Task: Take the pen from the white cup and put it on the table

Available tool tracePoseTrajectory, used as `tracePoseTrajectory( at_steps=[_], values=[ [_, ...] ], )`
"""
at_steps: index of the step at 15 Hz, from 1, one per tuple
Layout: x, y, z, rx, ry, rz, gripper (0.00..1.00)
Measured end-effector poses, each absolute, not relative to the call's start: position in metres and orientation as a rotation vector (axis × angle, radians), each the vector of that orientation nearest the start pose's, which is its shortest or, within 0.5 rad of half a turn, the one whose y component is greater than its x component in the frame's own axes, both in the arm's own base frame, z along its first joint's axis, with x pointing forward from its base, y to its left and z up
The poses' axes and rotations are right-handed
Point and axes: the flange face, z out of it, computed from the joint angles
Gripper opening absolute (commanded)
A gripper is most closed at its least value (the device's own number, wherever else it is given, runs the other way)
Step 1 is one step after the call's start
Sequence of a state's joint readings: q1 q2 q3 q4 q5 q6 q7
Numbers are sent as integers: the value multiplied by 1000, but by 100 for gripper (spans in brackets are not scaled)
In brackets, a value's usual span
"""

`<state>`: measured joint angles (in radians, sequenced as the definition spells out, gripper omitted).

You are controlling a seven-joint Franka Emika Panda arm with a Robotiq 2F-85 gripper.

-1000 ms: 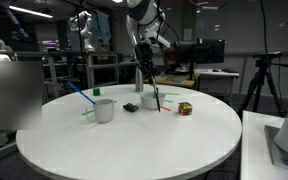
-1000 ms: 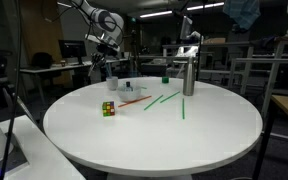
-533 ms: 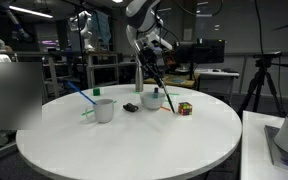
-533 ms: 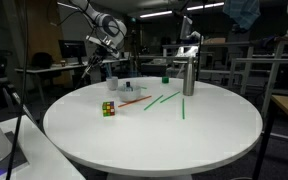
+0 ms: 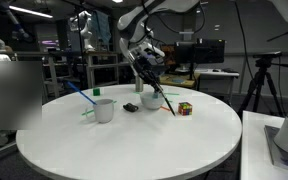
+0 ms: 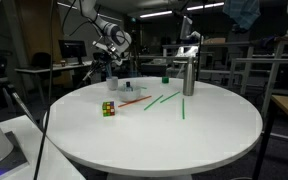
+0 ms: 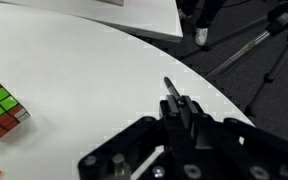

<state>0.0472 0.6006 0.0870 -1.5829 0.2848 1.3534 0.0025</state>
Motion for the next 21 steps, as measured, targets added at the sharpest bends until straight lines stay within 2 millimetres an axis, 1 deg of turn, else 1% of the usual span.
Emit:
tracePoseTrajectory(
  at_steps=[4,10,17,21],
  values=[
    [594,111,255,-2576,-121,1244,3],
    [607,112,246,-2554,-134,1277,3],
    [620,114,225,-2541,-138,1290,3],
    [624,114,214,-2529,-139,1309,3]
  ],
)
